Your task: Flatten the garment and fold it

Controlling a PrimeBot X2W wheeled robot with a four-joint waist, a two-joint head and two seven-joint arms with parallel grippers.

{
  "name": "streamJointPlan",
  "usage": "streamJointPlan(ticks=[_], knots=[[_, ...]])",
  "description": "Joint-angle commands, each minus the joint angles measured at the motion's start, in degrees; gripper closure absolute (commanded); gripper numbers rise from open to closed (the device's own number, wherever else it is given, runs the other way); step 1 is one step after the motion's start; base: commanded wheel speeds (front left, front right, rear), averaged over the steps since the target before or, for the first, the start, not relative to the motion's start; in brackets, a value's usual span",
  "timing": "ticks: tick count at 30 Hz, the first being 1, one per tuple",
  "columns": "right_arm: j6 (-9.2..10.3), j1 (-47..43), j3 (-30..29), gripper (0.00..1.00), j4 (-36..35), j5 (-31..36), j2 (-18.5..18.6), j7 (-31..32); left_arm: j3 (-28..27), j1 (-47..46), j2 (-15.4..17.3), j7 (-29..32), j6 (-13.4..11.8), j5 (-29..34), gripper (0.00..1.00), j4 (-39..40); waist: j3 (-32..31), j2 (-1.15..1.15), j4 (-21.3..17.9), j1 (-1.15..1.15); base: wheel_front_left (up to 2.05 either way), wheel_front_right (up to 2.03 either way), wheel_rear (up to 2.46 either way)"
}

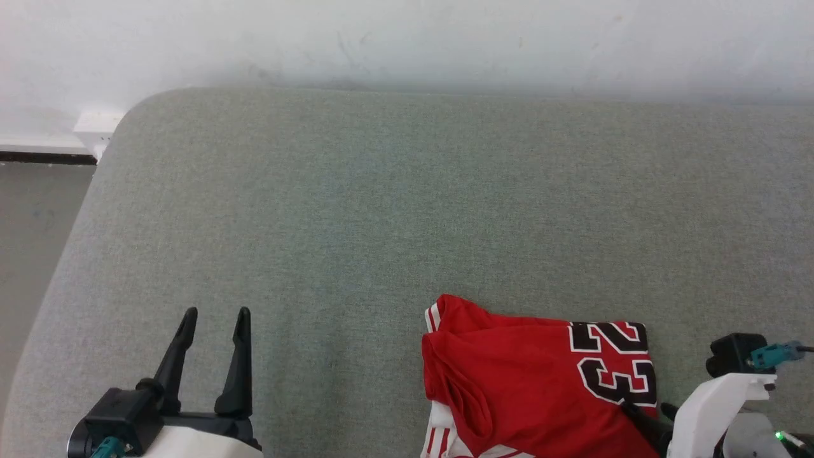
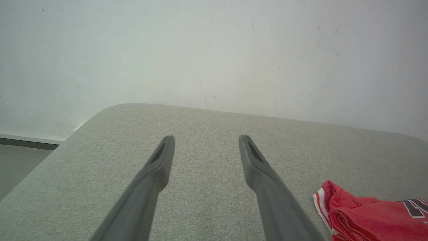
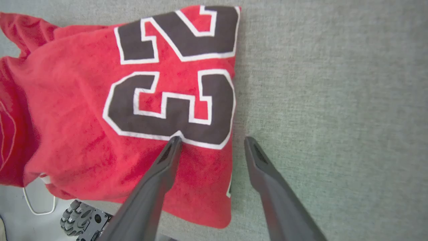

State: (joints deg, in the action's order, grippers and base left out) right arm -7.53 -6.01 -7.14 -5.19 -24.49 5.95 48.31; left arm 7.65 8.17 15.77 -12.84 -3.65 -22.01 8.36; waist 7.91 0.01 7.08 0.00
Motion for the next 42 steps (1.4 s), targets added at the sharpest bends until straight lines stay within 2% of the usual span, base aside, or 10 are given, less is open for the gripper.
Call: streamJointPlan(ticks=[1,4,5,6,7,8,9,16,25,42], knots=[[0.04,0.22,0.11,0.0,1.49,0.73,-0.35,0.02,0.09,0.14,0.42,0.18,-0.28,0.21,0.0,0.33,0.26,-0.01,0.38,0.0,0.0,0.0,0.0],[0.04,0.7,0.08,0.0,2.95,0.7,-0.73,-0.1,0.27,0.0,0.59,0.34,-0.24,0.28,0.0,0.42,0.39,-0.01,0.45,0.0,0.0,0.0,0.0],[0.04,0.96,0.27,0.13,3.77,0.67,-0.88,-0.04,0.43,-0.14,0.66,0.43,-0.16,0.32,0.0,0.44,0.43,-0.01,0.48,0.0,0.0,0.0,0.0],[0.04,1.22,0.6,0.48,4.49,0.51,-1.02,0.0,0.57,-0.3,0.69,0.51,-0.13,0.36,0.0,0.45,0.44,-0.01,0.47,0.0,0.0,0.0,0.0],[0.04,1.54,0.81,0.55,5.1,0.37,-1.17,-0.17,0.68,-0.47,0.7,0.54,-0.11,0.38,0.0,0.45,0.48,-0.01,0.42,0.0,0.0,0.0,0.0],[0.04,1.89,1.4,0.81,5.57,0.27,-1.21,-0.4,0.81,-0.65,0.69,0.55,-0.06,0.38,0.0,0.45,0.52,-0.01,0.35,0.0,0.0,0.0,0.0],[0.04,2.2,2.03,1.0,5.94,0.39,-1.01,-0.8,0.93,-0.83,0.66,0.55,-0.03,0.37,0.0,0.41,0.58,-0.01,0.27,0.0,0.0,0.0,0.0],[0.04,3.94,5.28,1.0,7.34,0.26,0.68,-4.01,1.37,-1.81,0.52,0.32,-0.01,0.32,0.0,-0.17,0.74,-0.01,-0.48,0.0,0.0,0.0,0.0],[0.04,9.33,13.18,1.0,4.88,1.26,7.47,-7.45,1.09,-2.05,0.56,-0.7,-0.46,0.99,0.0,-0.35,0.58,-0.01,-2.87,0.0,0.0,0.0,0.0],[0.04,26.24,20.4,1.0,7.21,1.23,18.49,-6.49,0.84,-2.87,1.78,-0.2,-1.02,1.27,0.0,0.93,2.82,-0.01,-12.35,0.0,0.0,0.0,0.0]])
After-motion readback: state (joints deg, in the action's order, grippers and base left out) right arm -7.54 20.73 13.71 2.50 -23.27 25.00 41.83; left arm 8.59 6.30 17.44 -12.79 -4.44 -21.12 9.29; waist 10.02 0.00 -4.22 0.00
